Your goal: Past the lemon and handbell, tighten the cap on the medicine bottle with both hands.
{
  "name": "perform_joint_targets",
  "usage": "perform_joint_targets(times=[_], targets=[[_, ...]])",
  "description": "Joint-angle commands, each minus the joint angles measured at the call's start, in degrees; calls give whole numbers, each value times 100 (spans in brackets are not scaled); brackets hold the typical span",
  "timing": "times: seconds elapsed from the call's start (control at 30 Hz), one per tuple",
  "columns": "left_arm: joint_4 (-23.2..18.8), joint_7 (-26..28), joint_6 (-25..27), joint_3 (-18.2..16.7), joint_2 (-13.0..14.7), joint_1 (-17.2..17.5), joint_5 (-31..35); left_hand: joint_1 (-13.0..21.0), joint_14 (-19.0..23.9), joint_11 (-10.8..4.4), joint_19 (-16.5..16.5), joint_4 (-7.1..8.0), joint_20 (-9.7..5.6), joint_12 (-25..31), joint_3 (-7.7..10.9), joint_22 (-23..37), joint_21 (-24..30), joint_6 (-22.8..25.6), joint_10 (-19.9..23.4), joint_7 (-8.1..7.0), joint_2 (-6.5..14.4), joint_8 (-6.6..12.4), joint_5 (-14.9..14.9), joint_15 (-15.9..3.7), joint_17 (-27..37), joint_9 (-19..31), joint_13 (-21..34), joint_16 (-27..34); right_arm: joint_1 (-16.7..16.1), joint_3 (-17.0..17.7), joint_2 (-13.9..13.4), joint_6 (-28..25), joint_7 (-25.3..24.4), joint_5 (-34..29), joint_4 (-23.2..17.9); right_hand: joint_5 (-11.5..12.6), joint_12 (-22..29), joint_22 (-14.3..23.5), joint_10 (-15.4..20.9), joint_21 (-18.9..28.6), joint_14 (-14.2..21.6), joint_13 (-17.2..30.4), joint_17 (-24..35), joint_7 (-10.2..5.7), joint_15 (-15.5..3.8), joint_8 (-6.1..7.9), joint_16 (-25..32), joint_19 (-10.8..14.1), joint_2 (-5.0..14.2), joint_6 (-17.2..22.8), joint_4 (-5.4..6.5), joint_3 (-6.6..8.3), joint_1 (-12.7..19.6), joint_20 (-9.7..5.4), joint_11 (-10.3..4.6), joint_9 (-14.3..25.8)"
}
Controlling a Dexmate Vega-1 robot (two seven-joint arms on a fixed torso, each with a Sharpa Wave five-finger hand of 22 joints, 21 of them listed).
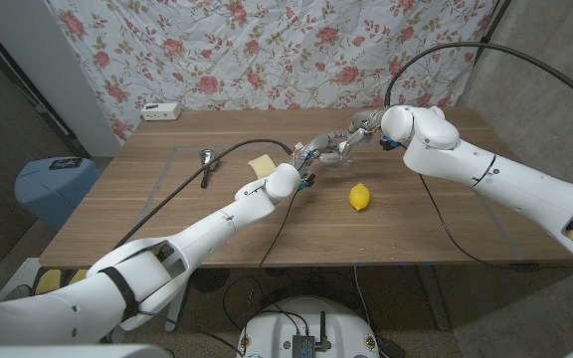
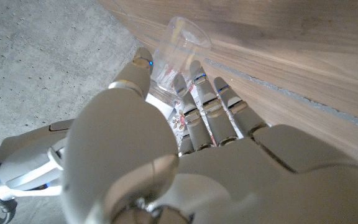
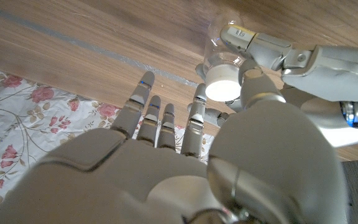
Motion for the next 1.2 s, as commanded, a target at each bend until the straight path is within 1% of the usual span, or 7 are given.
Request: perform_joint_targets(times=[0.03,0.23,0.47,0.67,0.83,0.93,1.2], targets=[[17,-7,15,17,-27,-12,6,29,148,-232,-27,387,-9,35,420,5,-4,16,261,-46,80,14,31,-327,22,21,30,17,-125,121,32,53,-136,28,22,20,65,11,68,48,16,21,9,-6,-36,68,56,48,21,152,8,61,59,-14,-16,11],[19,-8,27,21,-29,-12,5,25,142,-220,-29,387,-6,34,420,5,-5,12,260,-48,76,11,30,-320,21,21,30,14,-189,172,30,74,-248,45,36,23,85,12,153,61,76,19,11,-38,-85,157,73,105,23,434,25,103,111,-33,-81,9],[37,-6,25,29,-43,-17,4,23,143,-237,-27,388,-7,33,421,5,-4,15,258,-48,78,13,30,-318,21,21,30,15,-284,260,35,90,-414,112,69,26,117,14,305,80,220,15,16,-35,-218,243,112,200,33,757,49,152,147,-89,-152,0],[46,-11,39,32,-48,-26,1,21,140,-221,-26,387,-9,36,422,5,-3,32,263,-49,77,19,30,-317,21,22,30,13,-356,335,45,126,-562,213,111,25,131,14,384,90,272,12,20,-29,-239,284,123,252,49,923,72,169,138,-126,-178,-7],[64,-13,38,33,-57,-35,-4,22,139,-235,-29,386,-7,32,425,5,-4,33,256,-54,80,18,31,-321,21,22,30,13,-374,334,67,93,-636,241,145,10,150,16,488,94,334,7,36,-40,-294,322,147,293,100,1101,145,150,38,-147,-214,-17],[82,-20,37,37,-64,-45,-9,22,143,-221,-28,386,-7,35,425,5,-4,40,262,-65,81,20,31,-325,22,22,30,16,-391,342,85,84,-705,265,171,1,174,16,607,101,376,3,35,-31,-319,348,154,344,101,1258,166,122,-20,-175,-278,-29],[114,-7,35,38,-79,-62,-10,20,141,-225,-31,388,-1,33,430,5,-4,52,258,-96,86,23,32,-324,21,22,30,14,-414,347,117,66,-860,321,216,-9,188,18,775,107,510,-6,40,10,-400,400,192,428,129,1578,214,66,-147,-214,-285,-54]])
